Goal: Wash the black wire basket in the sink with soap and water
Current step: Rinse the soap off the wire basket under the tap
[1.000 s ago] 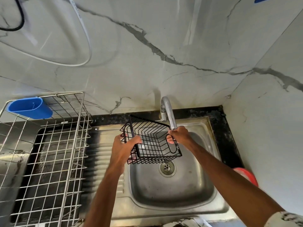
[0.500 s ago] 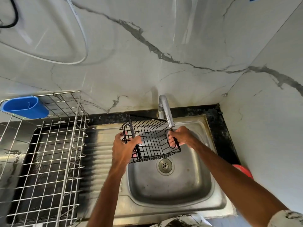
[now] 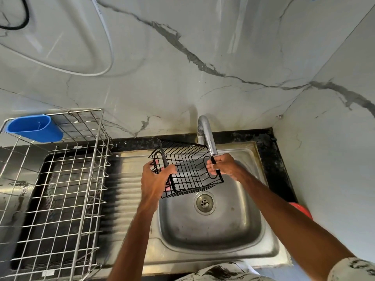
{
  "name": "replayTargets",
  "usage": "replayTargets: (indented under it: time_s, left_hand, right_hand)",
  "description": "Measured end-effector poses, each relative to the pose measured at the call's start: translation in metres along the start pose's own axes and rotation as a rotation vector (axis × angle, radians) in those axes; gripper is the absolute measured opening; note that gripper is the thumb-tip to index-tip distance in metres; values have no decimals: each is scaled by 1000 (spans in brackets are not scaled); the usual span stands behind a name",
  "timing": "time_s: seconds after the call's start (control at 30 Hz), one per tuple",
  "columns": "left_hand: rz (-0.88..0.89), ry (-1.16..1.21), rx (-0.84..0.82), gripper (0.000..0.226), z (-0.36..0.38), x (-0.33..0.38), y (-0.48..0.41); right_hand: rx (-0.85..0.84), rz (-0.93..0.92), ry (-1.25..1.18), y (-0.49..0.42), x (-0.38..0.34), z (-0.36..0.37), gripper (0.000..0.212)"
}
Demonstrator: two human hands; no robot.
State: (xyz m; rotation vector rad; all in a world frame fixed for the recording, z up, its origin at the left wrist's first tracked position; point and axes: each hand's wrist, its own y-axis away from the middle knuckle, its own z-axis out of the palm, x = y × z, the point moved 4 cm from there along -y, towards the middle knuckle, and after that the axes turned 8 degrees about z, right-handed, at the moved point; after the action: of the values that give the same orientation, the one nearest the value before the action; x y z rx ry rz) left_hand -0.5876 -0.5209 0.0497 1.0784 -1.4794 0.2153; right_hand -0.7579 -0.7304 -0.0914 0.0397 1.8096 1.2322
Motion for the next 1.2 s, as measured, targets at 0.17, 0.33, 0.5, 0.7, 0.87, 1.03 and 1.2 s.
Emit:
replayTargets:
  time_s: [0.17, 0.33, 0.5, 0.7, 0.87, 1.03, 1.2]
  left_hand:
    - [-22, -5, -8, 59, 1, -2, -3]
    - [3, 26, 21, 97, 2, 3, -3]
    - [20, 18, 33, 95, -4, 12, -6]
    - [103, -134, -11, 113, -6, 17, -17]
    - [152, -103, 5, 104, -3, 16, -21]
    - [183, -107, 132, 107, -8, 15, -23]
    - [218, -87, 173, 99, -15, 2, -33]
  right_hand:
    - [21, 62, -70, -6, -8, -3, 16]
    - [68, 16, -29, -10, -14, -1, 11]
    - [329, -283, 613, 25, -22, 21, 40]
    - [101, -738, 1367, 26, -10, 39, 67]
    - [165, -684, 1734, 12, -25, 22, 71]
    - [-24, -692, 1678, 16, -8, 38, 74]
    - [-280, -506, 1328, 46, 2, 41, 59]
